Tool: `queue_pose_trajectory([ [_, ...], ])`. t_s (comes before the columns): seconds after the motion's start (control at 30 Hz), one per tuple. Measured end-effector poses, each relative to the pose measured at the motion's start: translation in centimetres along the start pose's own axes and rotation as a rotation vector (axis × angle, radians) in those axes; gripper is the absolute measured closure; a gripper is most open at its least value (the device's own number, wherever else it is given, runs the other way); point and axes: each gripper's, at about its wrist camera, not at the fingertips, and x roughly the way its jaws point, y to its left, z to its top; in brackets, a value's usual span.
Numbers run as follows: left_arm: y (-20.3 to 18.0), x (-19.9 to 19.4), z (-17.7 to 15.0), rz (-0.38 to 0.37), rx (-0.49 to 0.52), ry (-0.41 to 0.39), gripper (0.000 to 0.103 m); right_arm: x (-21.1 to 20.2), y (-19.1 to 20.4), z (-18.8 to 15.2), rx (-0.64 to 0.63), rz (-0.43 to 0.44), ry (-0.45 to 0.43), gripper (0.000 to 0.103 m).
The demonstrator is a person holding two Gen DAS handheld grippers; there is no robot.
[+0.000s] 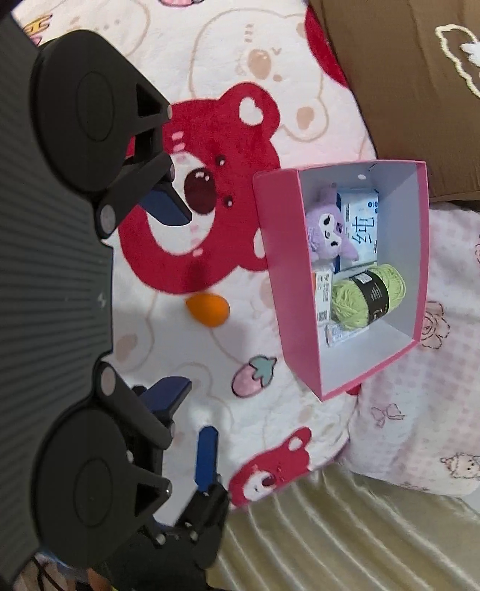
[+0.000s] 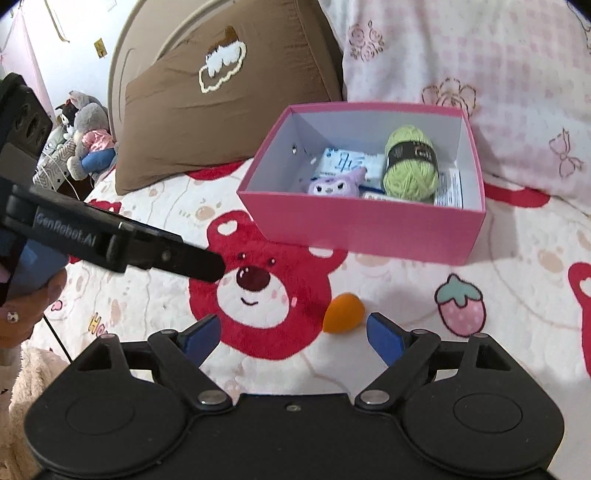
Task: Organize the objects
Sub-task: 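Move the open left tool down toward the orange sponge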
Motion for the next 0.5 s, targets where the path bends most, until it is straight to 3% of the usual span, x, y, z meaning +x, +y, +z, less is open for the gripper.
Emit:
queue_pose_trajectory([
  [0.17, 0.3, 1.1, -1.1, -0.003, -0.027, -0.005, 0.014, 1.0, 0.3, -0.7, -0.026, -0.015, 0.011, 0.014],
  [0.3, 0.8, 2.7, -2.1, -0.034, -0.075, 0.02, 0.015, 2.2, 1.4, -1.5, -0.107, -0.104, 0.024, 0.014],
  [0.5, 1.6, 4.4, -3.4, -0.052, -0.107, 0.012, 0.014, 3.8, 1.2, -2.2, -0.069, -0.074, 0.007, 0.014],
])
